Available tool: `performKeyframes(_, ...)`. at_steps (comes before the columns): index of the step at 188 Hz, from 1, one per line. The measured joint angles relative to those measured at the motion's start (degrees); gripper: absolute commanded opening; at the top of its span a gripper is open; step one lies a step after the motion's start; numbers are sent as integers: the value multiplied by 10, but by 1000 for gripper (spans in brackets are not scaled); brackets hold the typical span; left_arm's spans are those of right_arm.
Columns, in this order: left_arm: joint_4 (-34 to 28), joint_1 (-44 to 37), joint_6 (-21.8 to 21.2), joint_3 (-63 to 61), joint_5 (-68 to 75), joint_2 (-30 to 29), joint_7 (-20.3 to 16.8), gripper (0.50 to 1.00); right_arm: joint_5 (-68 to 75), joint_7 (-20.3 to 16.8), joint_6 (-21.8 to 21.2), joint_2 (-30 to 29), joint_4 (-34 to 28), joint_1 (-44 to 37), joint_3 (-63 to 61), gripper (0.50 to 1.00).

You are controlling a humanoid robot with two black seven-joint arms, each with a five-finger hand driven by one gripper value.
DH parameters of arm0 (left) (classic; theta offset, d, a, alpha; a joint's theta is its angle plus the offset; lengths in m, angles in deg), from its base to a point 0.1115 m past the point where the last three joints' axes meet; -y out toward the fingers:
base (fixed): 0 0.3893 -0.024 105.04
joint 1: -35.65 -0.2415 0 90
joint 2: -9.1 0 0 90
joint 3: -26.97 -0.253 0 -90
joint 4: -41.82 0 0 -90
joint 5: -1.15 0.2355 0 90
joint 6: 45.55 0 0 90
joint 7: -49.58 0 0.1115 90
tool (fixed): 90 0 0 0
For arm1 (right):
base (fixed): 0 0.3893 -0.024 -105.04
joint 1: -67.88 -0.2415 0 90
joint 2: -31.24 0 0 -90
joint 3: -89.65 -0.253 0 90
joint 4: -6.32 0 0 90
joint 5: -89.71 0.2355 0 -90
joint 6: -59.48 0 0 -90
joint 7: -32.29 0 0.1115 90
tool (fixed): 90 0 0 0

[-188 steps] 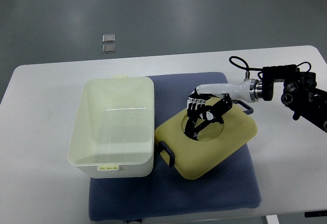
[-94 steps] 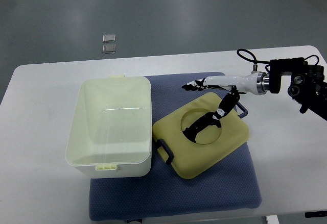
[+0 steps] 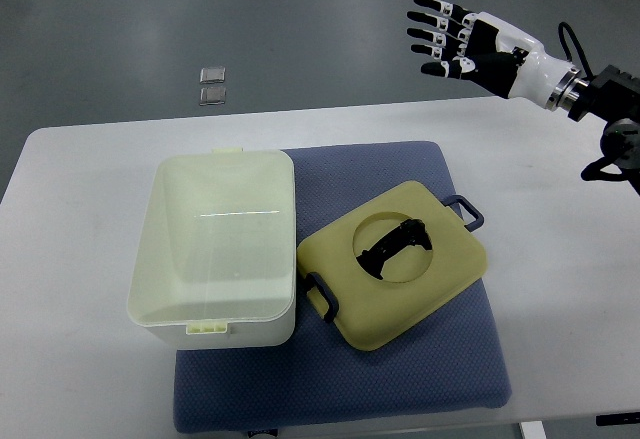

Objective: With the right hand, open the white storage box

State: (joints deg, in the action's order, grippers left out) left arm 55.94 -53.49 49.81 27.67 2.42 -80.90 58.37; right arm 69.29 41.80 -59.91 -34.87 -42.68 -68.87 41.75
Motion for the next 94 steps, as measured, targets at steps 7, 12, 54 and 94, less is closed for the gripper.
performKeyframes(7, 0, 0, 0, 0, 0, 0, 0, 1000, 61, -4, 34, -7, 1, 4, -1, 956)
performKeyframes(12, 0, 0, 0, 0, 0, 0, 0, 1000, 107, -6, 67, -14, 3, 7, -1, 956)
performKeyframes(54, -1, -1, 0, 2, 0, 0, 0, 1000, 275, 3, 194, -79, 20, 20, -4, 958)
performKeyframes(94, -1, 0, 0, 2, 0, 0, 0, 1000, 287, 21, 197, -118, 24, 50, -4, 958)
